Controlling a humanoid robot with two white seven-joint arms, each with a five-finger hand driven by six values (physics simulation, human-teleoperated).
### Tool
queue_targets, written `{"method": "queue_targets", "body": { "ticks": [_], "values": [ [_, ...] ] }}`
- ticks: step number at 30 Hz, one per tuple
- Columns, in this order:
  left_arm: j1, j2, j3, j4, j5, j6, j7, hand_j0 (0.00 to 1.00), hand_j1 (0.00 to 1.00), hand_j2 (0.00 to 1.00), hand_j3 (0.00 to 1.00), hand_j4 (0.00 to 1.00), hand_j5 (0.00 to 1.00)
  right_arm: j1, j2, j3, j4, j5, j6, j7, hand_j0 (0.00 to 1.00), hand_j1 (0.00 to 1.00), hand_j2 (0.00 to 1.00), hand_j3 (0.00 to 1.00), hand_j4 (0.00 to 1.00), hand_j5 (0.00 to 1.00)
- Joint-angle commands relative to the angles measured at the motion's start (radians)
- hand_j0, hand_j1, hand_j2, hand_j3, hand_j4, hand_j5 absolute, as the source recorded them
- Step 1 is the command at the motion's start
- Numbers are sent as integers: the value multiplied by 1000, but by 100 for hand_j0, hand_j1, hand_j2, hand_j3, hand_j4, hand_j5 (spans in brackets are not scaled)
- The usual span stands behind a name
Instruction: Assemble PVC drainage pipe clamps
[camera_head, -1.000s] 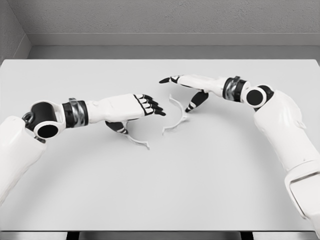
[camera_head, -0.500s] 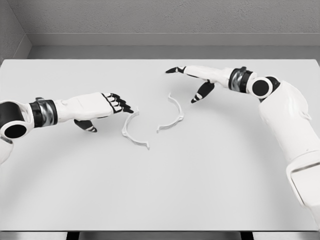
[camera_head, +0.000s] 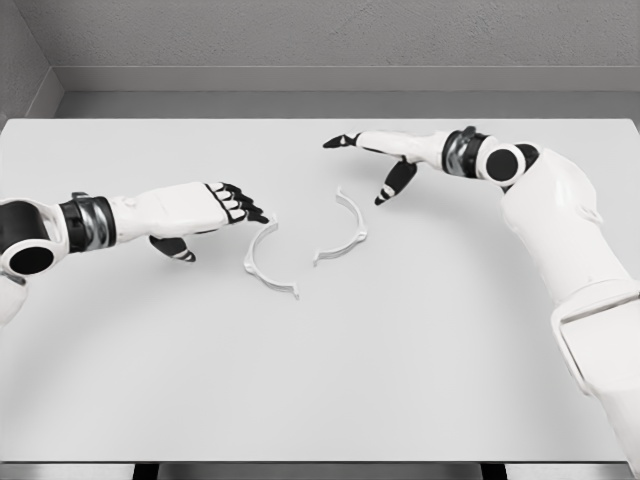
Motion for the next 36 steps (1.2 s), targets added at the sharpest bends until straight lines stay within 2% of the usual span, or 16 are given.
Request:
{"method": "queue_targets", "body": {
  "ticks": [1,9,14,16,17,18,19,23,25,28,30,33,36],
  "values": [
    [-2,-18,0,0,6,3,1,100,100,100,100,100,100,2,13,-4,3,-3,3,0,100,100,100,100,100,100],
    [-15,-88,-1,-2,6,3,1,100,100,100,100,100,100,2,38,-3,0,-1,3,0,100,100,100,100,100,100],
    [-29,-99,-1,-2,4,3,1,100,100,100,100,100,100,2,50,0,0,2,3,0,100,100,100,100,100,100],
    [-32,-76,9,27,-4,3,1,100,100,100,100,100,100,2,50,0,-1,2,3,0,100,100,100,100,100,100],
    [-18,4,86,40,1,3,1,100,100,100,100,100,100,2,52,2,-1,2,3,0,100,100,100,100,100,100],
    [-11,44,135,41,5,3,1,100,100,100,100,100,100,2,52,2,-1,2,3,0,100,100,100,100,100,100],
    [20,88,215,60,10,3,1,100,100,100,100,100,100,2,53,3,-1,2,3,0,100,100,100,100,100,100],
    [37,120,368,208,104,3,1,100,100,100,100,100,100,2,59,2,-1,2,3,0,100,100,100,100,100,100],
    [37,148,410,248,108,3,1,100,100,100,100,100,100,2,56,0,-7,0,3,0,100,100,100,100,100,100],
    [37,222,421,259,197,3,1,100,100,100,100,100,100,0,52,-3,-32,-1,3,0,100,100,100,100,100,100],
    [41,243,422,287,210,3,1,100,100,100,100,100,100,-5,50,-4,-37,-3,3,0,100,100,100,100,100,100],
    [44,271,431,310,256,3,1,100,100,100,100,100,100,-11,44,-6,-11,0,3,0,100,100,100,100,100,100],
    [44,275,430,308,257,3,1,100,100,100,100,100,100,-14,15,-6,23,0,3,0,100,100,100,100,100,100]
  ]
}}
